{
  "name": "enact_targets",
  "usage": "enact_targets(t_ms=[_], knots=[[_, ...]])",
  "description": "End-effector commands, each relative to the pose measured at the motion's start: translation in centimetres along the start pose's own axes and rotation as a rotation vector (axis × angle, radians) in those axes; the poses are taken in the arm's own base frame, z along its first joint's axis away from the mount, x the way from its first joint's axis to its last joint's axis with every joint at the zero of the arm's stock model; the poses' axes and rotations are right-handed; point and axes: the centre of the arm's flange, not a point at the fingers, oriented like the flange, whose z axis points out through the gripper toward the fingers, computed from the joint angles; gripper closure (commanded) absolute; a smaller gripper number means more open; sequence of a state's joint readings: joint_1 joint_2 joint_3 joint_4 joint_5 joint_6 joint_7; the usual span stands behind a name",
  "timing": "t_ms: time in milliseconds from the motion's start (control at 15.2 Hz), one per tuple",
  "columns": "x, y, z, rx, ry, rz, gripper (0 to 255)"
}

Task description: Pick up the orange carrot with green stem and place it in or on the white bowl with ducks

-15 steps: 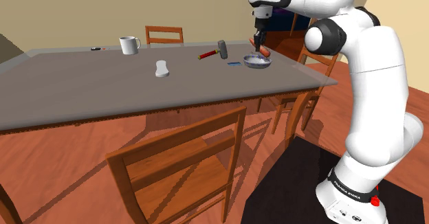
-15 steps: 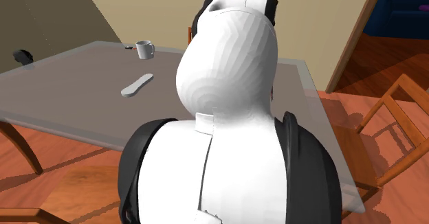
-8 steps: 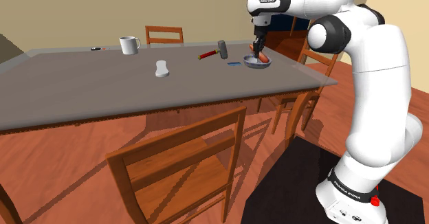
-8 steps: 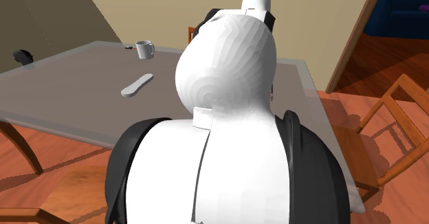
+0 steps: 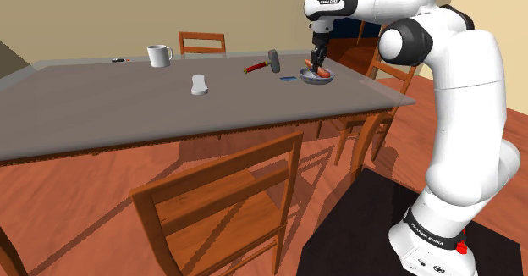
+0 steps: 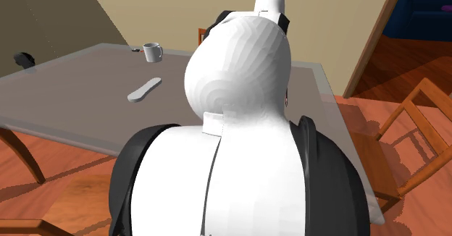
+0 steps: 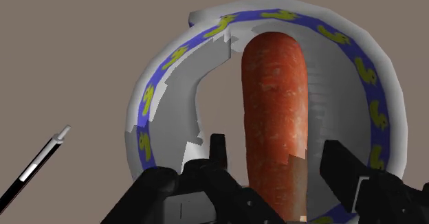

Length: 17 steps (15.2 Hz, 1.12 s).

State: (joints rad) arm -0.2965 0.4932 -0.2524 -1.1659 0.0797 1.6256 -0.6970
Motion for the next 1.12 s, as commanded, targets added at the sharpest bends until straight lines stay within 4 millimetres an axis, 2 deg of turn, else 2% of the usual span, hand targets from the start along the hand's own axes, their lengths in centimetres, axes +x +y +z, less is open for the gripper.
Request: enact_targets(t_ms=[0,264,528,1056], knots=[[0.0,0.0,0.0,0.000,0.000,0.000,0],[0.0,0.0,0.0,0.000,0.000,0.000,0],[0.0,0.0,-5.0,0.000,0.000,0.000,0],[0.0,0.0,-5.0,0.000,0.000,0.000,0]])
